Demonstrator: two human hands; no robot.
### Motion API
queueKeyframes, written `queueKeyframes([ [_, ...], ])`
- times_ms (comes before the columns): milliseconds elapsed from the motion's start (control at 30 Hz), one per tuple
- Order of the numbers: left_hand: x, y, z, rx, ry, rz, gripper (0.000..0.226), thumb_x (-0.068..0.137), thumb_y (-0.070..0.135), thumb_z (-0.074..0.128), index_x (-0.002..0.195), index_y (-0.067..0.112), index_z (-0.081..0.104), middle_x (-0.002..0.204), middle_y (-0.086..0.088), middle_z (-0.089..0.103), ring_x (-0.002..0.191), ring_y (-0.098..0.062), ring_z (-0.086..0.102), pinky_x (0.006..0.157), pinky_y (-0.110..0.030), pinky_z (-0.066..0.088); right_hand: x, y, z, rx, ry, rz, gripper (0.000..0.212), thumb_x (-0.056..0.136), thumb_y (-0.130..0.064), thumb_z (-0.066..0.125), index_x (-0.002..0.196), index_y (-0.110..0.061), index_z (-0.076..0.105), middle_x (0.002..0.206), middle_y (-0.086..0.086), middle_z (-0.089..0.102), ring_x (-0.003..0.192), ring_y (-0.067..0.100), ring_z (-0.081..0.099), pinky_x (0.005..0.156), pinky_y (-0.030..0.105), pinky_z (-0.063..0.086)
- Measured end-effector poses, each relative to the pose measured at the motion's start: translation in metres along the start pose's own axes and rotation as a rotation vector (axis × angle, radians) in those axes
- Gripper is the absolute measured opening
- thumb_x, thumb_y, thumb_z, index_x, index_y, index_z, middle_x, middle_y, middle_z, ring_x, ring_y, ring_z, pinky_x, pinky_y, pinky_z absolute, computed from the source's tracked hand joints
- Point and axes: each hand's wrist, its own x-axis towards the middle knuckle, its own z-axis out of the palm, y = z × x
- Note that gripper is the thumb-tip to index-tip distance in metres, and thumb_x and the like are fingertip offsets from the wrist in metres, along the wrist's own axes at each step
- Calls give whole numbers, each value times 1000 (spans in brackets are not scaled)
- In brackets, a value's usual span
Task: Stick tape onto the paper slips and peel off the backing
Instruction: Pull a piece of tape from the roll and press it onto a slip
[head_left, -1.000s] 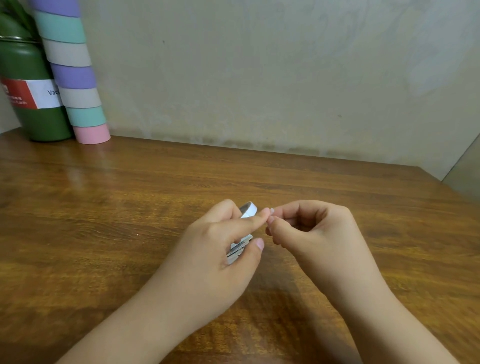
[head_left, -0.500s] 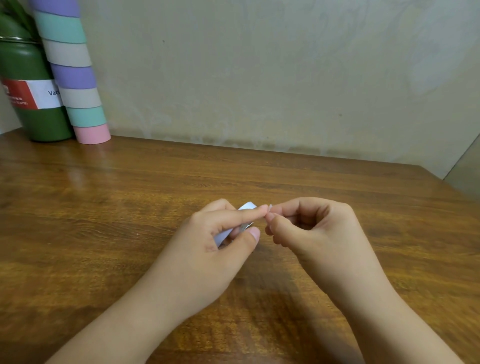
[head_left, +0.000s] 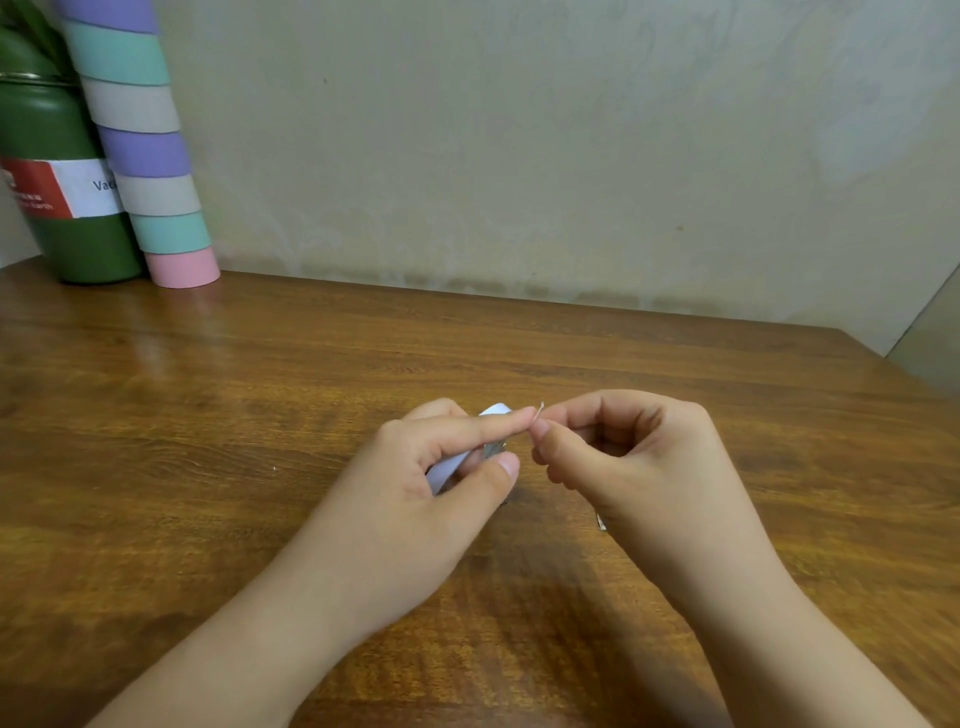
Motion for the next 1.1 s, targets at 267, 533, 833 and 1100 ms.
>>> queueKeyframes([
  [267,-3,0,4,169,4,47,34,78,31,54,104,49,64,77,9,43,66,-9,48,58,-13,38,0,6,3,-177,53,-57,12,77,-18,72,65,-18,72,50,-15,60,44,-3,50,47,6,34],
  [533,0,2,0,44,0,-9,23,84,31,60,101,44,70,74,9,48,68,0,51,64,-4,35,0,3,0,-87,-16,-11,11,77,-16,69,66,-17,73,58,-3,67,48,-4,52,49,9,39],
  [833,1,1,-2,-62,-28,-78,32,75,35,56,100,50,68,75,9,52,71,-2,56,66,-21,42,1,2,0,-61,-28,-15,11,78,-17,69,68,-17,74,56,-5,67,49,-3,55,49,9,41],
  [1100,2,3,-1,-118,-20,-89,32,74,32,57,99,48,69,68,12,47,55,2,44,59,-19,34,1,0,0,-58,-19,-14,12,78,-14,69,67,-16,73,52,-6,63,41,-3,50,41,8,34],
])
